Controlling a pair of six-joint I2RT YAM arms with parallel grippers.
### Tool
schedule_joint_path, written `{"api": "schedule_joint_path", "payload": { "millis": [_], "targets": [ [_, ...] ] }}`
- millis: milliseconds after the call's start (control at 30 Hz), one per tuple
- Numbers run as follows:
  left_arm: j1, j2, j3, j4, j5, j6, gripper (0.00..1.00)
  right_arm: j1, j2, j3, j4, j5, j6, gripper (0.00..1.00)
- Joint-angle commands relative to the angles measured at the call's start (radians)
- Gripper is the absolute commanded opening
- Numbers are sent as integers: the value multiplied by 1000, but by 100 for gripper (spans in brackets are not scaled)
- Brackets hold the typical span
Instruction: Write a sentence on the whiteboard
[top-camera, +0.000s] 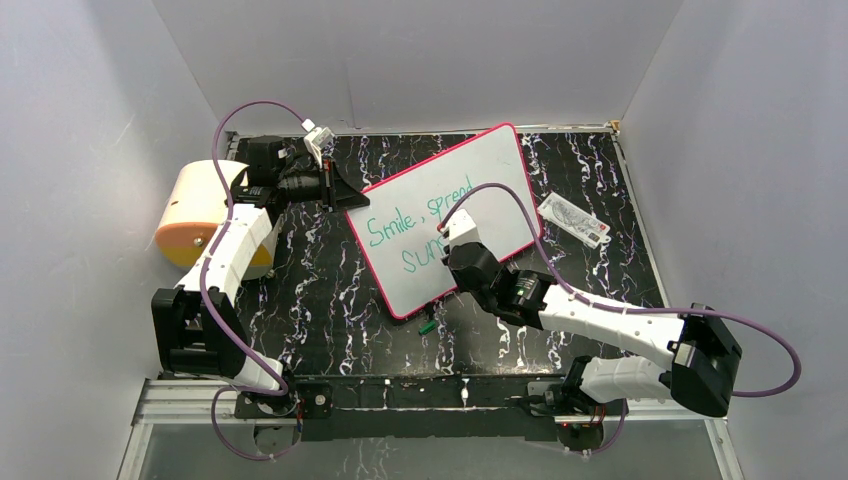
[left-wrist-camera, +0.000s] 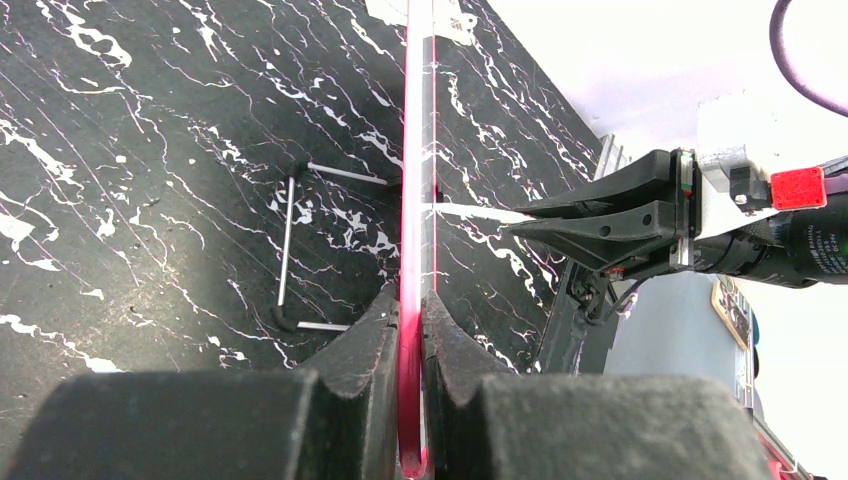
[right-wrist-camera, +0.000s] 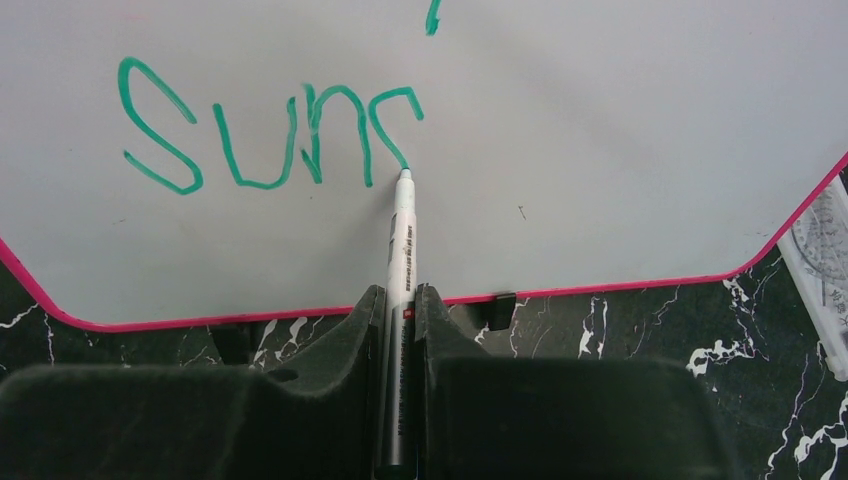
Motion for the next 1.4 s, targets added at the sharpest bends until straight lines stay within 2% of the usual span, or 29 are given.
{"api": "schedule_joint_path", "payload": {
  "millis": [0, 467, 867, 1367],
  "targets": [
    [-17, 11, -34, -63, -55, 36, 0, -5, -7, -7, -3, -2, 24, 0],
    [-17, 9, -31, -63, -53, 36, 0, -5, -29, 8, 27, -87, 22, 0],
    [-17, 8, -32, -63, -54, 36, 0, -7, -81, 35, 1, 37, -3, 0],
    [-17, 8, -33, -63, -53, 37, 0, -31, -44, 76, 103, 34, -73, 0]
  ]
}}
